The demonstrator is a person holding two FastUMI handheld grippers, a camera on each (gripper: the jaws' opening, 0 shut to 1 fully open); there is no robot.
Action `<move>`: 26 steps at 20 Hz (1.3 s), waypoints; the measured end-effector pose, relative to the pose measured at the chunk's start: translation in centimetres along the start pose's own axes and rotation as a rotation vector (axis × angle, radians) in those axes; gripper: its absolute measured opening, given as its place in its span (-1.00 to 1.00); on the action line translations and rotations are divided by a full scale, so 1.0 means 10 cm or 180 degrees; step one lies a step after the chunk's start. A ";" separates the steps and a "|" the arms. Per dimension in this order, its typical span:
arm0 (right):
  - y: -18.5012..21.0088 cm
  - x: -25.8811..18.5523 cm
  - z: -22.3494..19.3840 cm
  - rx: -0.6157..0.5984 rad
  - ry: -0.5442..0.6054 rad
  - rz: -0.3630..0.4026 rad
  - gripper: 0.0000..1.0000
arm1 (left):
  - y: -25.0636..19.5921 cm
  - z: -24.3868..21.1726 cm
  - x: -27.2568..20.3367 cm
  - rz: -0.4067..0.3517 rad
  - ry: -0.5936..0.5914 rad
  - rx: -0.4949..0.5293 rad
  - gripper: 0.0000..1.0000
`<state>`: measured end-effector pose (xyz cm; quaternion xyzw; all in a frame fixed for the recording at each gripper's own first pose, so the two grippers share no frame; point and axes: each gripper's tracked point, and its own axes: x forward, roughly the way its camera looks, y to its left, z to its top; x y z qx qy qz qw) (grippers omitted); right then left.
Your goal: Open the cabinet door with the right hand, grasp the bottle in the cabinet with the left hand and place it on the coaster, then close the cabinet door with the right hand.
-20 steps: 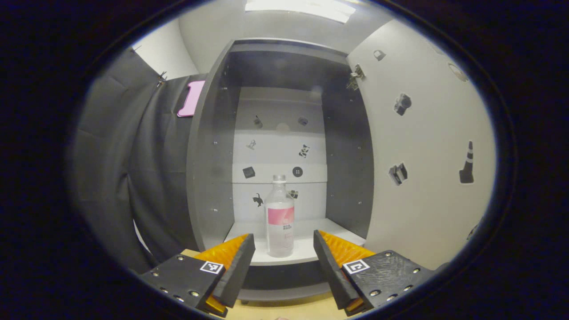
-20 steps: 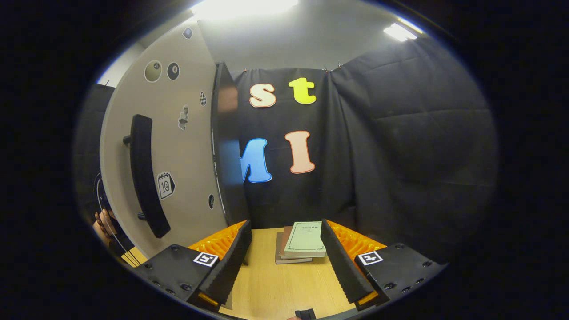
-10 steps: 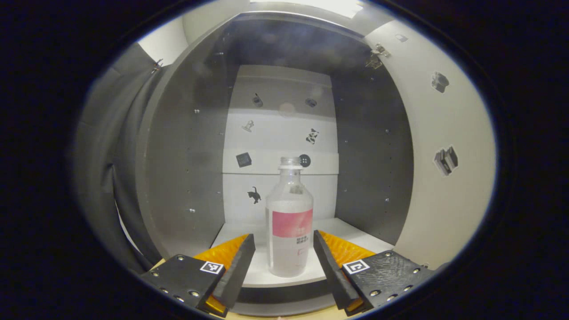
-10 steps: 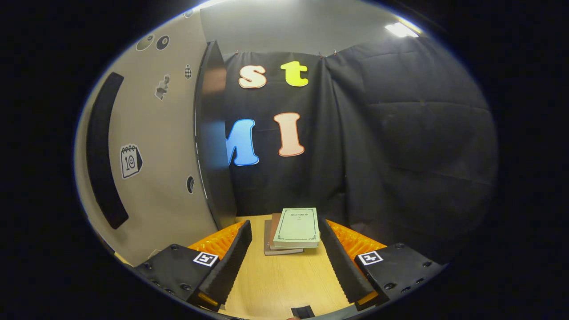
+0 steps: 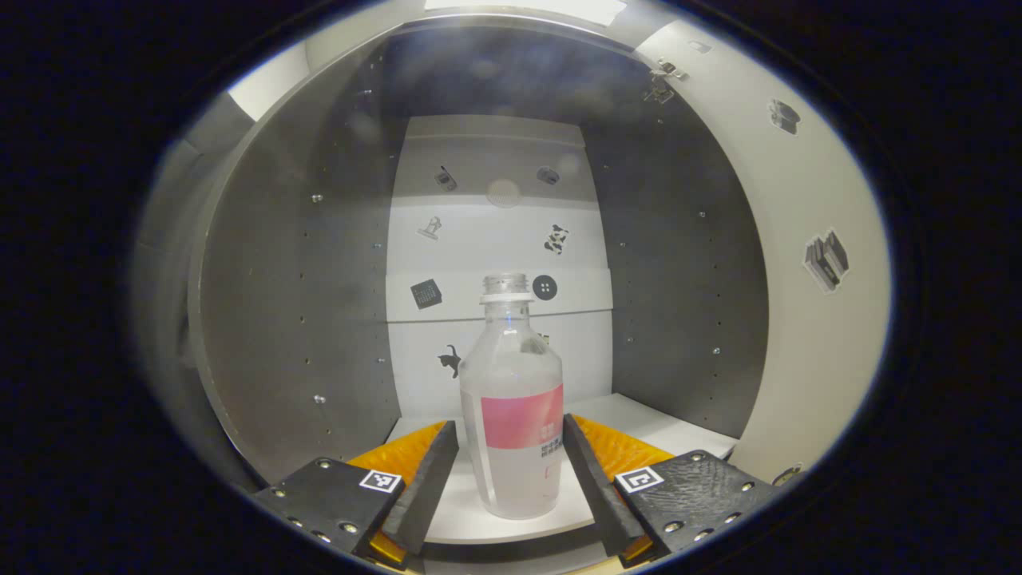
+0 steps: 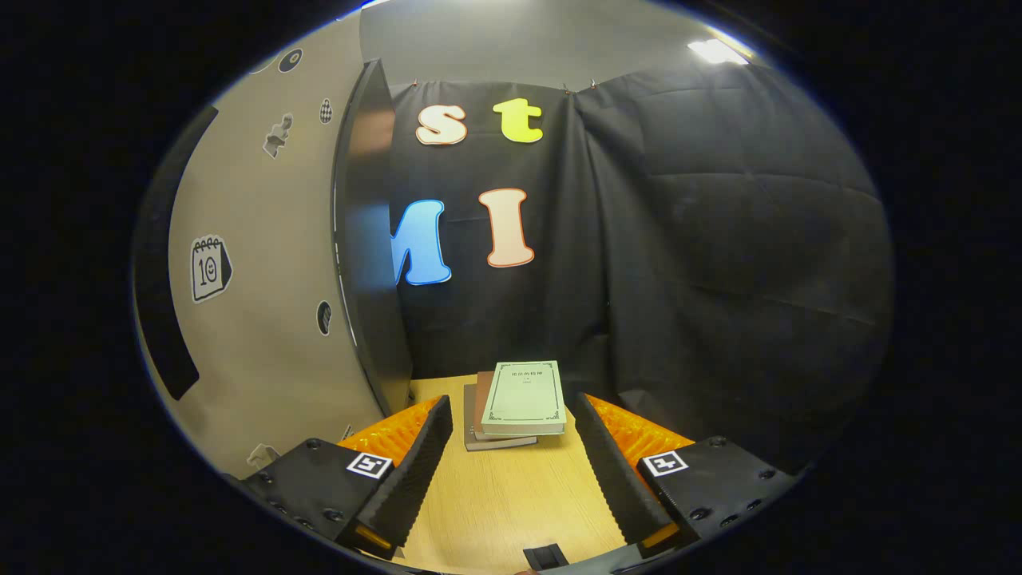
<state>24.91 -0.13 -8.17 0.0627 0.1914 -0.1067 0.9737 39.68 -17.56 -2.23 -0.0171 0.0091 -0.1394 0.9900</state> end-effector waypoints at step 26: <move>0.16 -0.22 0.02 0.0241 -0.0209 0.0478 0.96 | 0.76 -0.21 -2.05 0.0479 -0.0132 -0.0440 0.42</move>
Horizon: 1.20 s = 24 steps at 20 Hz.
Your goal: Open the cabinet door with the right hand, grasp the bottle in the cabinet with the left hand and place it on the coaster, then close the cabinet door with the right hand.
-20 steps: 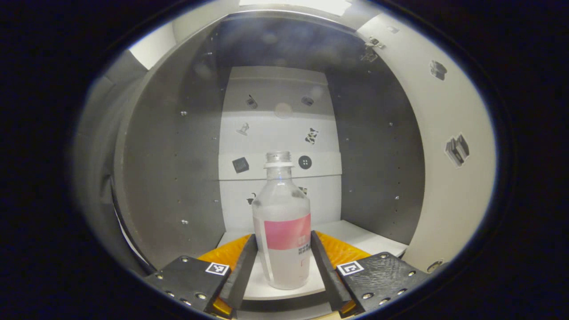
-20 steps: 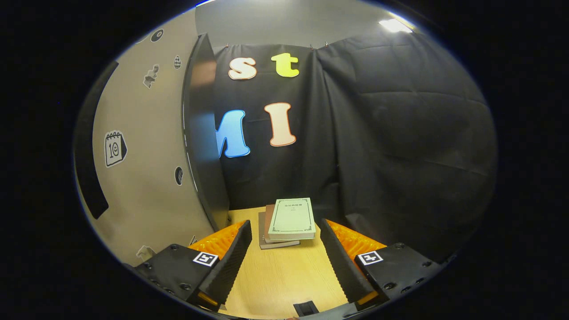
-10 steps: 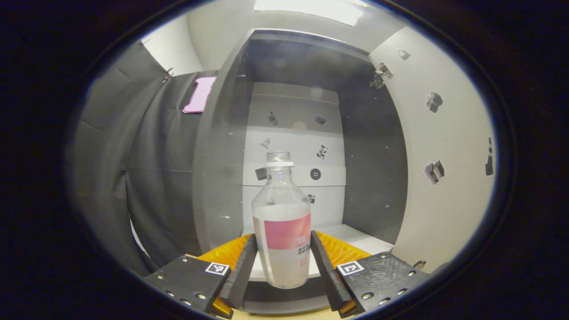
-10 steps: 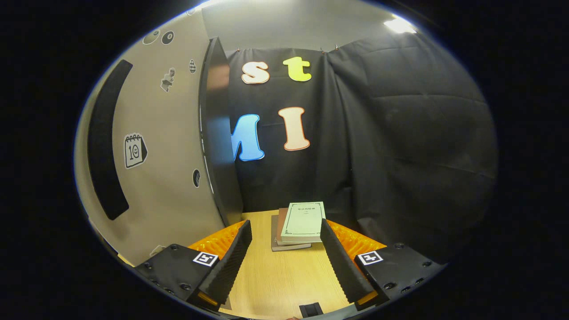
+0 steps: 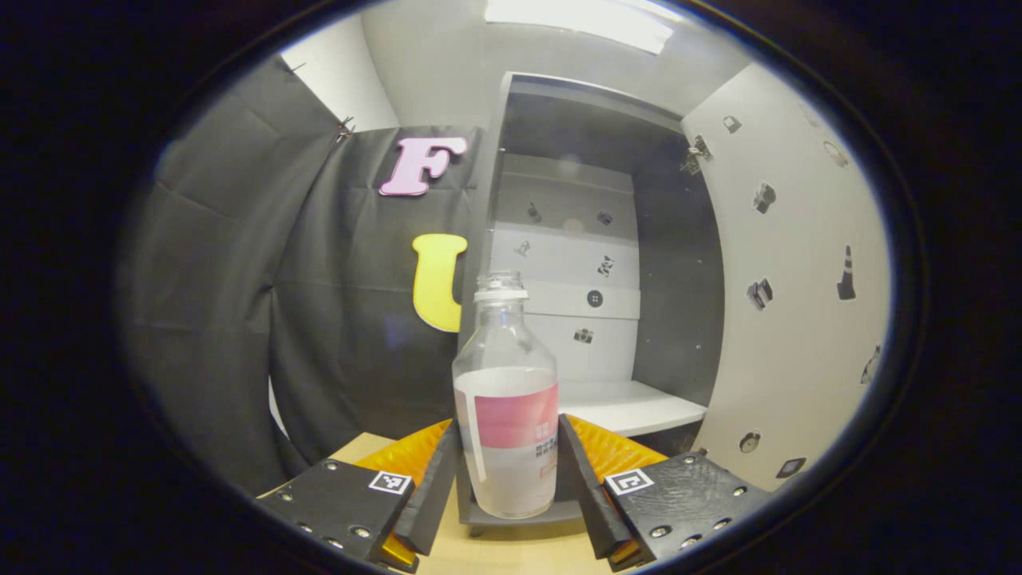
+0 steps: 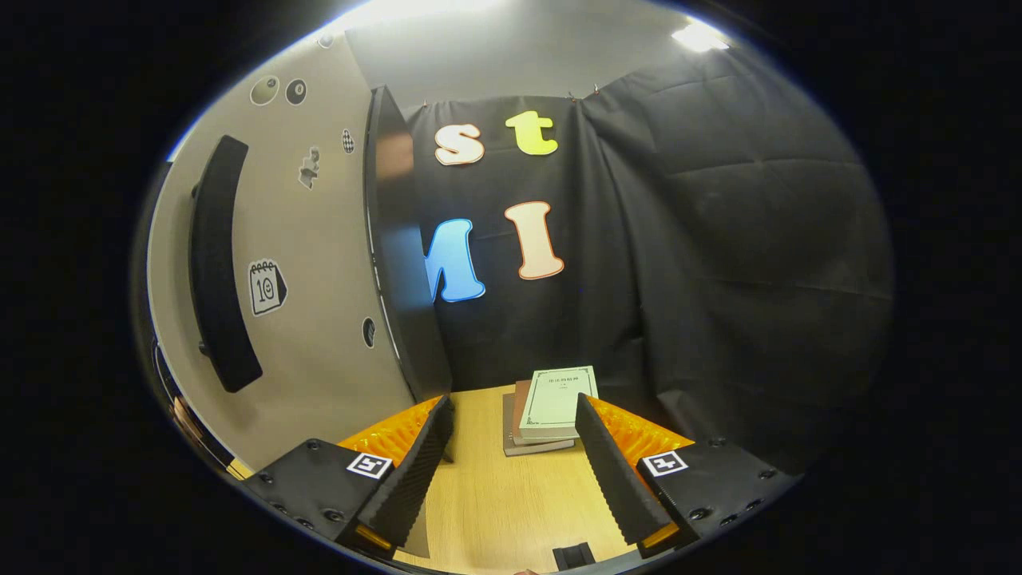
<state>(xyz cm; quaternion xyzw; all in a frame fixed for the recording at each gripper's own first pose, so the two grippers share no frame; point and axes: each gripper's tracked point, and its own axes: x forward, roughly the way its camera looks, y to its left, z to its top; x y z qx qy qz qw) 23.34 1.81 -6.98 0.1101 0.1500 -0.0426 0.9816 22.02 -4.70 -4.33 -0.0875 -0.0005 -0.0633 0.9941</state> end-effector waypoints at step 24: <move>0.08 0.02 -0.21 -0.0173 0.0137 -0.0041 0.95 | 0.70 -2.17 -1.43 0.0422 0.0731 -0.0112 0.46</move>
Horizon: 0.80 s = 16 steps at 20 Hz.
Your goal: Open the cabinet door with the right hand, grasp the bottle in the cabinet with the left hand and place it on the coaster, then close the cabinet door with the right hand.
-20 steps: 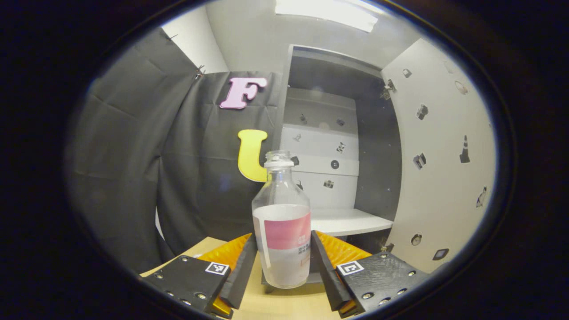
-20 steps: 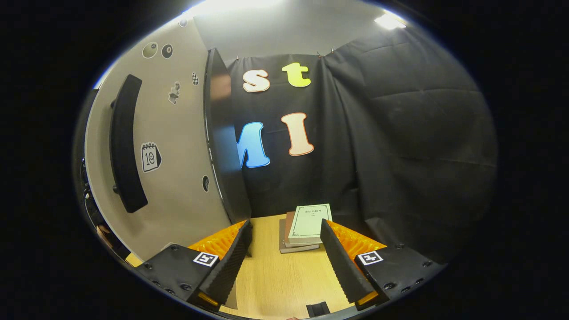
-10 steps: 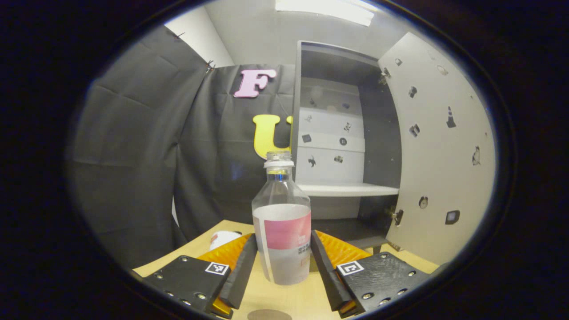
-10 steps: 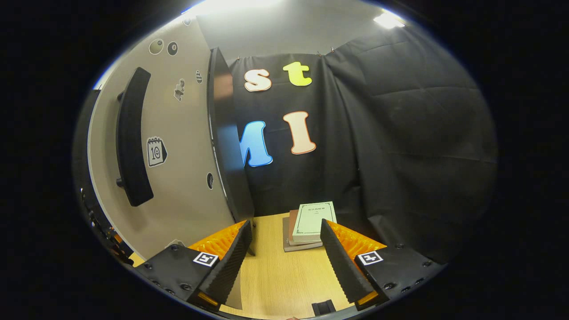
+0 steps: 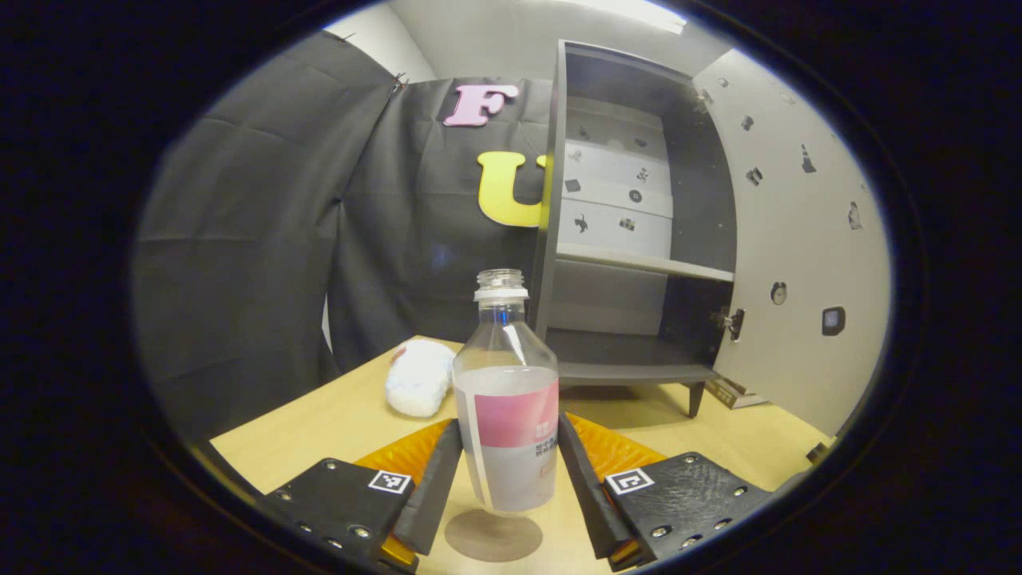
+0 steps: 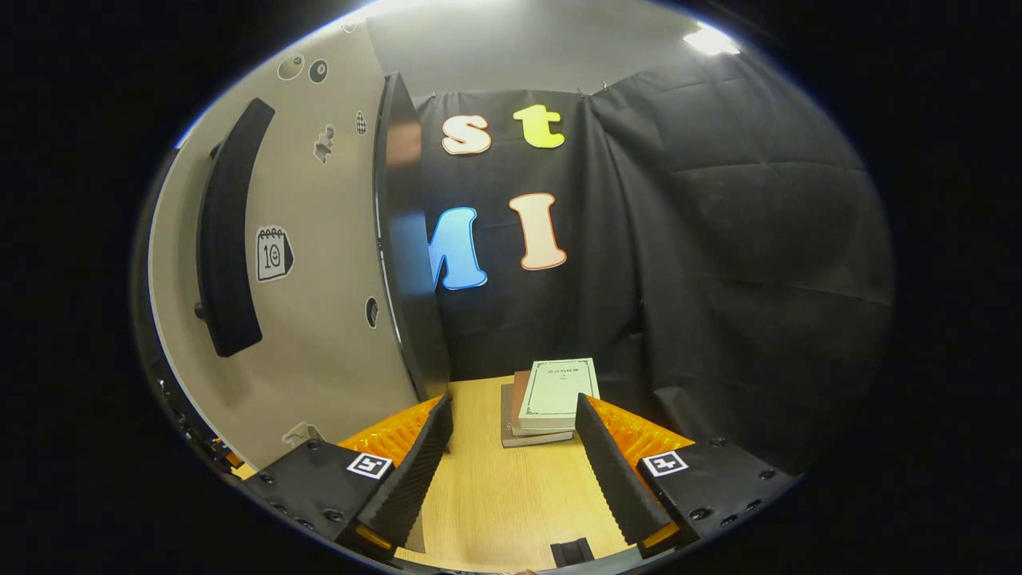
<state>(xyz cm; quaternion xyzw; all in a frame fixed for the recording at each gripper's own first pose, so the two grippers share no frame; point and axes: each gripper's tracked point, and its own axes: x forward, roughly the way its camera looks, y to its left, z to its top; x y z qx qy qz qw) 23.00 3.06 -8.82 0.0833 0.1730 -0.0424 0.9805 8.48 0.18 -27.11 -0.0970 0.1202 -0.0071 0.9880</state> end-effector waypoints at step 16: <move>-0.02 0.03 -0.03 -0.0171 0.0070 -0.0080 0.96 | 0.07 -0.75 -0.06 0.0153 0.0100 0.0186 0.46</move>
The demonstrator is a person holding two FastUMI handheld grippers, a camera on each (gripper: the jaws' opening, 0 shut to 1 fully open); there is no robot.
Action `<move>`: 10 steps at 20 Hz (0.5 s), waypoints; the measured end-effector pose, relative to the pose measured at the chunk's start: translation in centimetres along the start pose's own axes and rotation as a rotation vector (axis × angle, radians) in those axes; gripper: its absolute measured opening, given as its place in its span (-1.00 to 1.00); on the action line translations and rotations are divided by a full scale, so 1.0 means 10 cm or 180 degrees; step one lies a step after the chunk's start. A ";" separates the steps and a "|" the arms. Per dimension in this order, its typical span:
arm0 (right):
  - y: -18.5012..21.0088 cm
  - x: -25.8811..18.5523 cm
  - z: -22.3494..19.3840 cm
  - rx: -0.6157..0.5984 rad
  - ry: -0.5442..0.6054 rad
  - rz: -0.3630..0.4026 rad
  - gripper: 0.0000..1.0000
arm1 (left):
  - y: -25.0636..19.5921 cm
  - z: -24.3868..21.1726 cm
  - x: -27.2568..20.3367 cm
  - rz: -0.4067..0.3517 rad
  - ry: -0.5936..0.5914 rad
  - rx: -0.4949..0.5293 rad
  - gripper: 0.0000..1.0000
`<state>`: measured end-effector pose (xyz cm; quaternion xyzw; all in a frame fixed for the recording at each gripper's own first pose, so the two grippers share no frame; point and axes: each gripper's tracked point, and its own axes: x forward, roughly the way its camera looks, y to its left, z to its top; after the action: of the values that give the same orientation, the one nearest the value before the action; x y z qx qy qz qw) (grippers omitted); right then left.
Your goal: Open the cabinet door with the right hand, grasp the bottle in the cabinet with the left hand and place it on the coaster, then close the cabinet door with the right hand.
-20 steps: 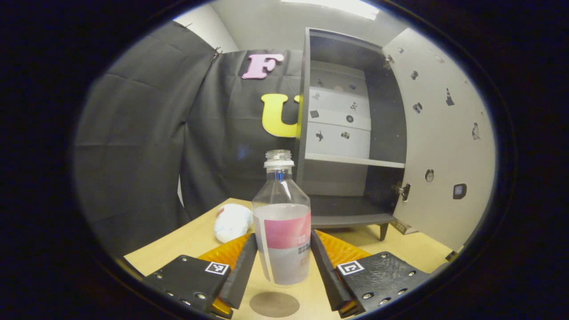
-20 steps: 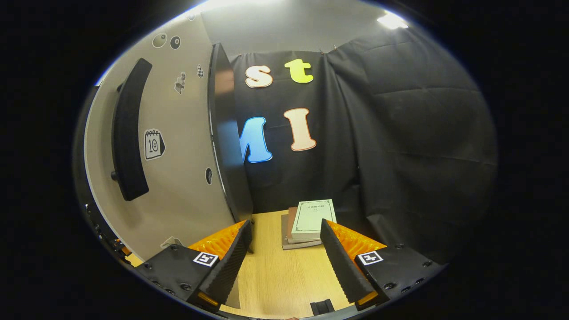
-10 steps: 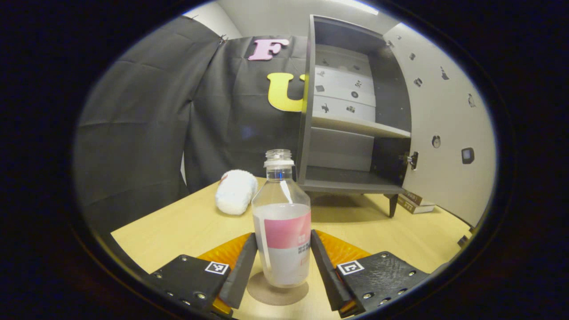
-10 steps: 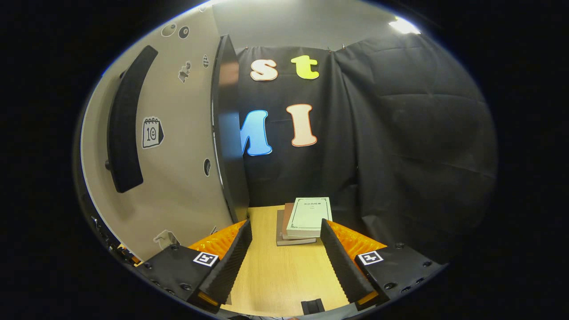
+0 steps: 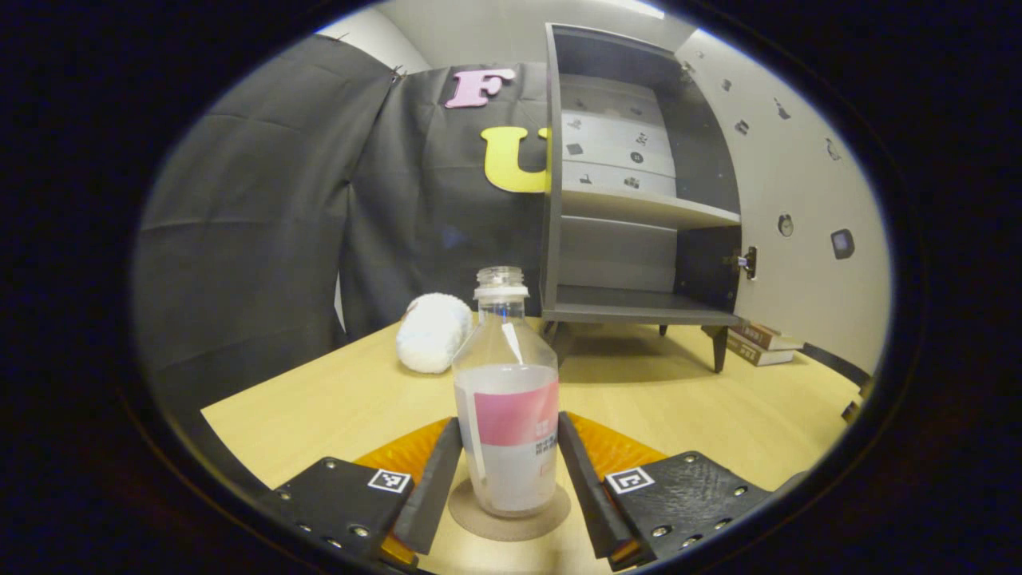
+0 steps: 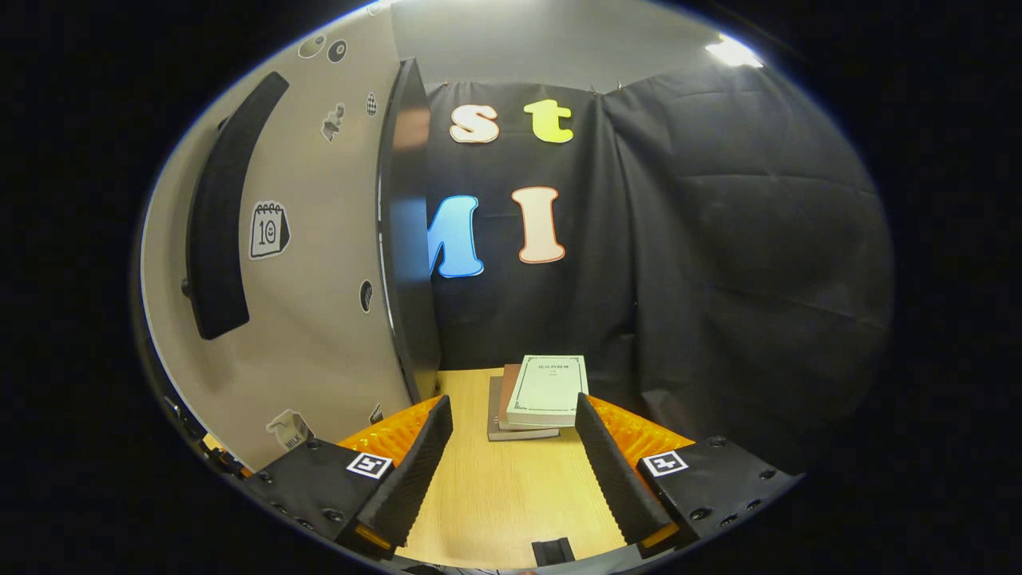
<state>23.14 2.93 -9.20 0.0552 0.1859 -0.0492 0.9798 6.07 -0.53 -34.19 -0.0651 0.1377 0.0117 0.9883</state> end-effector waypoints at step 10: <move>-0.03 -0.01 0.00 0.0120 -0.0030 0.0012 0.96 | -0.10 0.13 -0.16 0.0038 0.0168 0.0193 0.53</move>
<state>22.98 2.60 -9.18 0.0738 0.1802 -0.0511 0.9795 4.97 -1.33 -32.37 -0.0346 0.1643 0.0117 0.9857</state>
